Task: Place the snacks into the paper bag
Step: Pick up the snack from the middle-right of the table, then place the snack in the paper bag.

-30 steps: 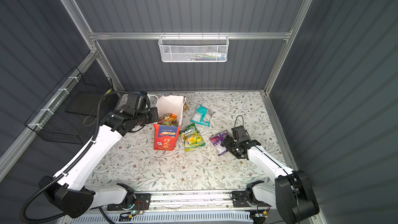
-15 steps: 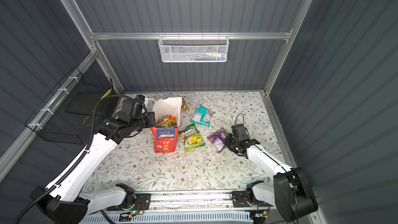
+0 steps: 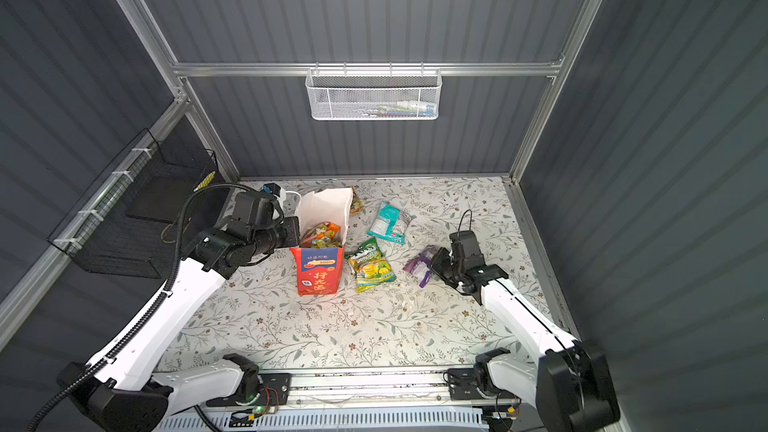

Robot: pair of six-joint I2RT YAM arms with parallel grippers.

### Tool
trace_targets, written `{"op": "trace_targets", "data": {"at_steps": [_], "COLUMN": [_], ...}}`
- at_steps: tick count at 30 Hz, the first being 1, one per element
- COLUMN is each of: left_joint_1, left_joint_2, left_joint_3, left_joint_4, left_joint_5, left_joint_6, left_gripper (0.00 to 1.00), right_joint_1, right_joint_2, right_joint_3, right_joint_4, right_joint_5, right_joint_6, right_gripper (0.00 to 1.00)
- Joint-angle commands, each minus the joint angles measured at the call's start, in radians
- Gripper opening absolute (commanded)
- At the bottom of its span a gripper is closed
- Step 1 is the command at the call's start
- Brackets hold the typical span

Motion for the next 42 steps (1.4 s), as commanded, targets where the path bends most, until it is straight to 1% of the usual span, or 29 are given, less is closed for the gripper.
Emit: {"op": "trace_targets", "data": {"at_steps": [1,6,10,13,17,24,27,33,36,42], "left_joint_1": [0.0,0.0,0.001,0.001,0.001,0.001,0.001,0.0,0.0,0.0], "left_joint_2": [-0.04,-0.032,-0.034,-0.039,-0.036,-0.01,0.003,0.005,0.002,-0.002], "left_joint_3": [0.014,0.01,0.007,0.003,0.002,0.011,0.019,0.014,0.013,0.013], "left_joint_4": [0.085,0.095,0.104,0.11,0.11,0.083,0.066,0.072,0.072,0.074], "left_joint_5": [0.013,0.049,0.066,0.066,0.064,0.017,-0.004,0.011,0.01,0.003], "left_joint_6": [0.027,0.027,0.028,0.029,0.029,0.022,0.019,0.021,0.02,0.021], "left_gripper": [0.0,0.0,0.0,0.0,0.0,0.0,0.0,0.0,0.0,0.0], "right_joint_1": [0.015,0.074,0.151,0.2,0.287,0.431,0.477,0.555,0.561,0.561], "right_joint_2": [-0.091,-0.151,-0.125,-0.085,0.012,0.229,0.325,0.514,0.586,0.659], "right_joint_3": [0.108,0.281,0.458,0.578,0.777,1.053,1.161,1.373,1.427,1.425], "right_joint_4": [-0.051,-0.15,-0.199,-0.202,-0.243,-0.276,-0.3,-0.398,-0.432,-0.445], "right_joint_5": [-0.015,0.007,0.022,0.02,0.055,0.051,0.046,0.048,0.022,0.013], "right_joint_6": [-0.057,-0.101,-0.136,-0.149,-0.198,-0.254,-0.278,-0.335,-0.334,-0.33], "right_gripper": [0.0,0.0,0.0,0.0,0.0,0.0,0.0,0.0,0.0,0.0]}}
